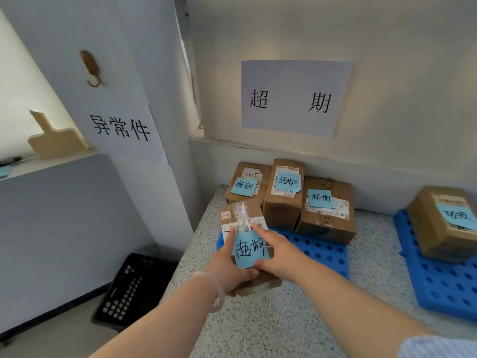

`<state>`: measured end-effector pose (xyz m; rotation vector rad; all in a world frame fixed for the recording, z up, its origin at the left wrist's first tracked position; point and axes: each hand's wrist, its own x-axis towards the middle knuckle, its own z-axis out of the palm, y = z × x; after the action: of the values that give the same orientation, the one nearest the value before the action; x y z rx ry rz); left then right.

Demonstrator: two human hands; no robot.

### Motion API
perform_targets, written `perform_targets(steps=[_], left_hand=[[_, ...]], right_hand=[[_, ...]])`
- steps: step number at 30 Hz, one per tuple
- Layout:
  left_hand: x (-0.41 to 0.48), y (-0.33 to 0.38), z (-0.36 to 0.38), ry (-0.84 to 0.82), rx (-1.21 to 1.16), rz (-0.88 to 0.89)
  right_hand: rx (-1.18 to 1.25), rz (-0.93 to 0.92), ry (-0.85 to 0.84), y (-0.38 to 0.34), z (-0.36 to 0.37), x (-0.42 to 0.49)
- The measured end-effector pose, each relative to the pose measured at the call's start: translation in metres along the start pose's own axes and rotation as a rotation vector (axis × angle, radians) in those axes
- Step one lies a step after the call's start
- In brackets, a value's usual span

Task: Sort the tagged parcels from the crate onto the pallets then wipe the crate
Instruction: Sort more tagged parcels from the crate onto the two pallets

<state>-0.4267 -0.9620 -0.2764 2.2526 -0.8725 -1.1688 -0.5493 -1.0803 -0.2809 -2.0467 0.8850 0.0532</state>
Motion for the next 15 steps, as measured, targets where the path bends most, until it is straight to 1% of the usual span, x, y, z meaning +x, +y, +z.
perform_targets(steps=[2, 5, 6, 9, 12, 15], left_hand=[[0.014, 0.000, 0.000, -0.026, -0.072, -0.036], [0.029, -0.005, 0.000, -0.110, -0.173, -0.105], [0.034, -0.008, 0.000, -0.119, -0.145, -0.085], [0.047, -0.016, -0.010, -0.080, 0.061, 0.065], [0.060, -0.019, -0.025, -0.057, 0.236, 0.141], [0.073, -0.016, -0.041, 0.051, 0.404, 0.228]], right_hand=[[0.014, 0.023, -0.007, 0.001, 0.001, 0.016], [0.001, 0.076, -0.030, 0.005, 0.006, 0.034], [-0.010, 0.087, -0.036, 0.007, 0.007, 0.038], [-0.003, 0.110, -0.039, 0.011, 0.005, 0.048], [0.037, 0.139, -0.050, 0.009, -0.003, 0.053], [-0.012, 0.142, -0.062, 0.006, -0.009, 0.057]])
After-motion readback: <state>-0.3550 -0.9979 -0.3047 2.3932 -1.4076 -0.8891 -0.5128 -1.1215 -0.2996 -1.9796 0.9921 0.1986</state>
